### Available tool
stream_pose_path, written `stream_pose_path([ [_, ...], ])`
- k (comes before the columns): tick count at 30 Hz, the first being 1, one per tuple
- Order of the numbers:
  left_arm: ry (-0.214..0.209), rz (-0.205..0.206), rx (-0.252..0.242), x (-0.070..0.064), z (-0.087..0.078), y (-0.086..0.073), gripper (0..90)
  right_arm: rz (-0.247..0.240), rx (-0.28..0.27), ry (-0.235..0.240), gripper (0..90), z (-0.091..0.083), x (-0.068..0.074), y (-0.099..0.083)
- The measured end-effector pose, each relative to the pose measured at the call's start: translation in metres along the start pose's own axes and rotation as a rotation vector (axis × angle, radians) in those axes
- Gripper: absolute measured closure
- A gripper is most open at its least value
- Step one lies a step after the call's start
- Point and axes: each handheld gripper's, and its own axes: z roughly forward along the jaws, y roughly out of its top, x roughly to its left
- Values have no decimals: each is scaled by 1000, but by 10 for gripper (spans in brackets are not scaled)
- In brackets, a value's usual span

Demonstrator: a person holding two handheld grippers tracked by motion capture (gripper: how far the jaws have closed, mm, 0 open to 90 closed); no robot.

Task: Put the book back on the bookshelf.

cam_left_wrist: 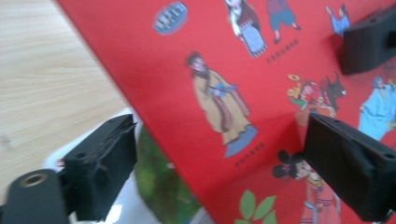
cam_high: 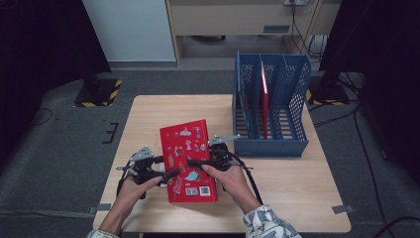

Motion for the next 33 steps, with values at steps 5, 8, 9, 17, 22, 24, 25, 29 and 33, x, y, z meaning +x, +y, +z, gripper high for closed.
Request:
stream_pose_path([
  [5,-60,-9,-7,-2,3,0,79,-27,-5,6,735,-1,3,3],
  [8,-61,-19,2,-1,0,2,108,-48,-3,4,724,-1,4,3],
  [9,-61,-28,2,0,-1,3,125,-61,-1,1,718,-2,4,3],
  [17,-71,-28,-14,1,-4,4,229,-143,43,-77,533,-2,6,7],
  [22,-68,-10,-9,-1,-4,6,261,-161,40,-106,504,-8,5,7],
  [24,-64,-1,-10,-2,-5,7,282,-157,35,-107,497,-10,5,6],
  [25,-64,0,-13,-3,-6,8,296,-157,31,-104,507,-11,4,6],
  [29,-75,7,-29,-4,-12,12,346,-126,-4,-19,679,-15,5,7],
  [33,-64,35,-62,-6,-21,17,416,-142,-15,13,745,-16,12,12],
])
